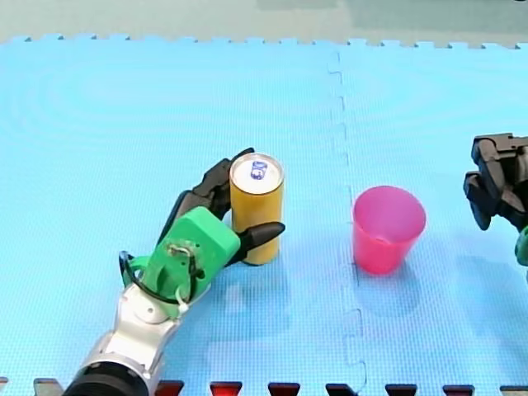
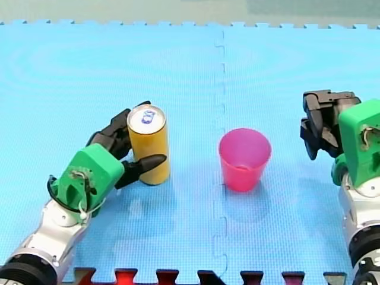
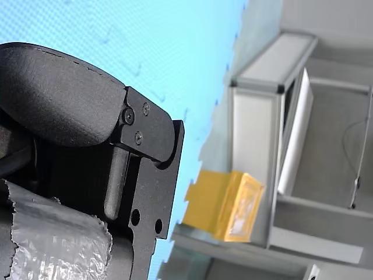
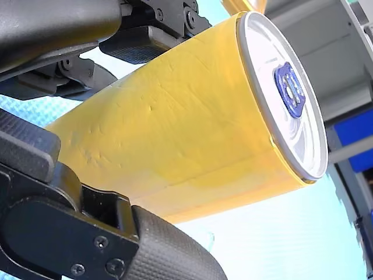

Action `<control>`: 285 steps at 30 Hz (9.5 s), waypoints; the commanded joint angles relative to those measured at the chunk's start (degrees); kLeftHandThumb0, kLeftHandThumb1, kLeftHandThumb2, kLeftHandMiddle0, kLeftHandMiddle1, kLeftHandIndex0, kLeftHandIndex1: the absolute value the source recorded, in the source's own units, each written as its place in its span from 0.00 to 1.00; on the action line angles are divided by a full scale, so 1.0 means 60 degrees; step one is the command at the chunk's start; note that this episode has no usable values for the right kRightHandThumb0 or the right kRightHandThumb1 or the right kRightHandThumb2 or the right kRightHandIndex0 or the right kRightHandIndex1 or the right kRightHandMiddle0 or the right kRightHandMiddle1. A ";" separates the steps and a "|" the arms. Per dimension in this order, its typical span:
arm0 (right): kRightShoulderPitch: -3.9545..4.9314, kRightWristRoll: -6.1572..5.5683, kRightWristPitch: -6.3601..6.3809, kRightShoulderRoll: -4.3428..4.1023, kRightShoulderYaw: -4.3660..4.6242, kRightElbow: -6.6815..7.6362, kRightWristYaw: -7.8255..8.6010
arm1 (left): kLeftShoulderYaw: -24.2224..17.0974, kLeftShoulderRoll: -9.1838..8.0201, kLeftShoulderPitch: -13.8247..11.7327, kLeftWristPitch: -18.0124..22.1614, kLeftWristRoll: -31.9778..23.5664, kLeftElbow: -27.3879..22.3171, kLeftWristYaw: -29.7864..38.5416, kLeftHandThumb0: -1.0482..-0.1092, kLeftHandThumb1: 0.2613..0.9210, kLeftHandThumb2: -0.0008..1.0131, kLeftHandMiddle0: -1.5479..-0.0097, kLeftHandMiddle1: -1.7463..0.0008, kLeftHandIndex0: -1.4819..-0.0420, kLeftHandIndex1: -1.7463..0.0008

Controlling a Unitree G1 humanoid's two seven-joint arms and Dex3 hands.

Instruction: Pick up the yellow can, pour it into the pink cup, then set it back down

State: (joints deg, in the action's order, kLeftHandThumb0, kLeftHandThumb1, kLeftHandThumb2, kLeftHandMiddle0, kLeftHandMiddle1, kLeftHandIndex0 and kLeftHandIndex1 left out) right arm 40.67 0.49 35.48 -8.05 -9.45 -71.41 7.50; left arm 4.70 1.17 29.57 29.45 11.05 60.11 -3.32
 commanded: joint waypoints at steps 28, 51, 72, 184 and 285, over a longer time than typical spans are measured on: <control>-0.0023 -0.0097 0.0009 0.0012 -0.0030 0.0012 -0.0051 | -0.0292 0.0415 0.0627 -0.0966 -0.0222 0.0380 -0.1539 0.59 0.75 0.00 0.36 0.96 0.38 0.97; -0.0020 -0.0095 0.0033 0.0022 -0.0041 -0.0050 -0.0057 | -0.1491 0.0447 0.0727 -0.1216 -0.1908 0.0207 0.0168 0.75 0.75 0.00 0.11 0.97 0.17 0.99; 0.0034 0.0003 0.0033 0.0089 0.0006 -0.0118 -0.0157 | -0.0081 -0.0169 0.1321 0.0351 0.1050 -0.1126 -0.2238 0.73 0.74 0.00 0.10 0.99 0.17 1.00; -0.0226 0.1658 0.1444 0.0351 0.1390 0.0800 -0.2213 | 0.6389 -0.0600 0.3518 -0.4524 0.8435 -0.1117 -0.8397 0.74 0.96 0.01 0.50 0.00 0.54 0.22; 0.0109 0.0287 -0.0004 0.0121 0.0294 -0.0223 -0.0697 | 0.1042 -0.0245 0.1319 0.2104 -0.0265 -0.0539 -0.3313 0.64 0.81 0.00 0.19 0.90 0.18 1.00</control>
State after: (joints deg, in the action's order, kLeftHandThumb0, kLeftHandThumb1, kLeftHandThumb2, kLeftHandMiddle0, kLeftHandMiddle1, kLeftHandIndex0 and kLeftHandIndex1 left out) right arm 41.23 3.23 35.80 -7.11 -6.86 -72.83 2.59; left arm 18.43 -2.35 40.67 38.24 22.55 59.83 -34.47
